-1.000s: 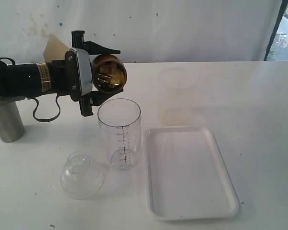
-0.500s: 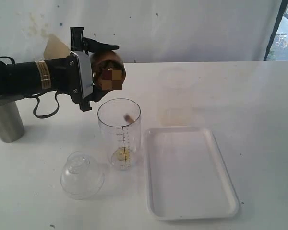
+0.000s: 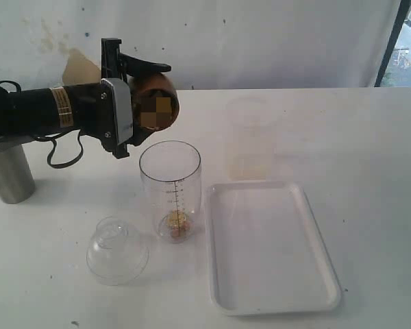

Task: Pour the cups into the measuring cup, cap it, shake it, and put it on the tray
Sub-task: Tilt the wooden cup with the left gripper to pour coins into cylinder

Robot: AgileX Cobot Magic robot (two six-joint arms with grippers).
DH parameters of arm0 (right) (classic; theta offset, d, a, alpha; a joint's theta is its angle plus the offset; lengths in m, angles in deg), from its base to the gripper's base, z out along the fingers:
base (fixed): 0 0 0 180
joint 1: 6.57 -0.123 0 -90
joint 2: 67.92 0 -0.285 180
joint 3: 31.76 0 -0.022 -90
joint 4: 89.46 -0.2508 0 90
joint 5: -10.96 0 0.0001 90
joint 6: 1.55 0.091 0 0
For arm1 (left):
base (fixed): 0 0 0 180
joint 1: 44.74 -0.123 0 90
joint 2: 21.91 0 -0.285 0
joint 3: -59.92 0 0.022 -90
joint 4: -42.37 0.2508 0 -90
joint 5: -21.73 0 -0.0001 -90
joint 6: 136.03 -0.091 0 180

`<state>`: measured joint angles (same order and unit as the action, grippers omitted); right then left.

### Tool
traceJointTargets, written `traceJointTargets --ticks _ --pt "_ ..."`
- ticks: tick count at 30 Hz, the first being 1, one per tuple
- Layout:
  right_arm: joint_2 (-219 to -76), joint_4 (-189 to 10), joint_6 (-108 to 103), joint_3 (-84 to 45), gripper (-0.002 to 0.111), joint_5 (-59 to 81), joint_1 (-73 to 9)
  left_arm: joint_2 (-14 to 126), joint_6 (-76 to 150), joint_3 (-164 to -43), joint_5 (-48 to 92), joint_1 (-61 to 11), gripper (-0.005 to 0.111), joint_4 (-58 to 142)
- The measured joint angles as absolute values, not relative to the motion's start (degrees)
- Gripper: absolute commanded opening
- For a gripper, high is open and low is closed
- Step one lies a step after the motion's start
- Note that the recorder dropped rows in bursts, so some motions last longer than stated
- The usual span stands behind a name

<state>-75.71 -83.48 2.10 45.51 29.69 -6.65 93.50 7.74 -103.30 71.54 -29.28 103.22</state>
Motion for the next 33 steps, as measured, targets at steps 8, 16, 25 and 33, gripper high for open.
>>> traceJointTargets --ticks 8,16,25,33 --pt "-75.7 -83.5 2.1 45.5 0.0 29.7 -6.7 93.5 2.6 -103.3 71.5 -29.3 0.0 104.4" --pt "-75.7 -83.5 2.1 45.5 0.0 29.7 -6.7 93.5 -2.1 -103.3 71.5 -29.3 0.0 104.3" --pt "-75.7 -83.5 2.1 45.5 0.0 29.7 -6.7 93.5 -6.4 -103.3 72.6 -29.3 0.0 104.3" --pt "-75.7 -83.5 2.1 45.5 0.0 29.7 -6.7 93.5 -11.5 -103.3 72.8 -27.7 0.0 101.8"
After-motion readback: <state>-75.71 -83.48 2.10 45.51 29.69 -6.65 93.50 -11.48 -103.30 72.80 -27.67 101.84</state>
